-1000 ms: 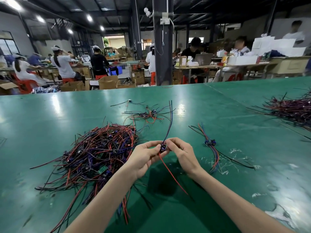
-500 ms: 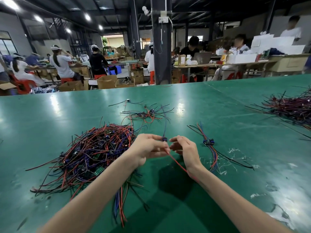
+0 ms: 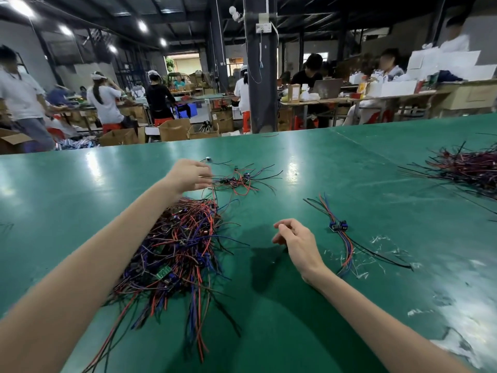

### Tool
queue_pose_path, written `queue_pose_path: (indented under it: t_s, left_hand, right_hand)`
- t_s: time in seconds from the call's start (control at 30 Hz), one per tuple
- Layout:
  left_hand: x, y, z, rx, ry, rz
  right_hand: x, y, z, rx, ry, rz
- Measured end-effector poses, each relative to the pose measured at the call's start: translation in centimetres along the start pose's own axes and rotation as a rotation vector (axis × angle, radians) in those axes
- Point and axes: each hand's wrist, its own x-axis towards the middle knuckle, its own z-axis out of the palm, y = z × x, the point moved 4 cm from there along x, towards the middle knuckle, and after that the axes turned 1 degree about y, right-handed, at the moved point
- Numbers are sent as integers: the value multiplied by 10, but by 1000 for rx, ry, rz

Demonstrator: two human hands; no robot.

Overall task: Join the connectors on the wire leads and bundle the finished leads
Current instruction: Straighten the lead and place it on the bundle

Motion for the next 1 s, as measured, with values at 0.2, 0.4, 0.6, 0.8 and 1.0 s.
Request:
queue_pose_path:
  t_s: [0.2, 0.4, 0.6, 0.8, 1.0]
  left_hand:
    - [-19, -33, -77, 640, 177, 73]
    - [-33, -70, -75, 735, -119, -1]
    - [-38, -80, -66, 897, -7, 136]
    - [-48, -74, -60, 915, 36, 216]
    - [-50, -46, -66, 896, 137, 301]
  right_hand:
    - [-1, -1, -1, 4, 34, -20]
    - [-1, 0, -3, -18, 35, -13]
    - [0, 3, -4, -4, 46, 0]
    - [1, 4, -5, -6, 38, 0]
    - [2, 4, -5, -8, 35, -1]
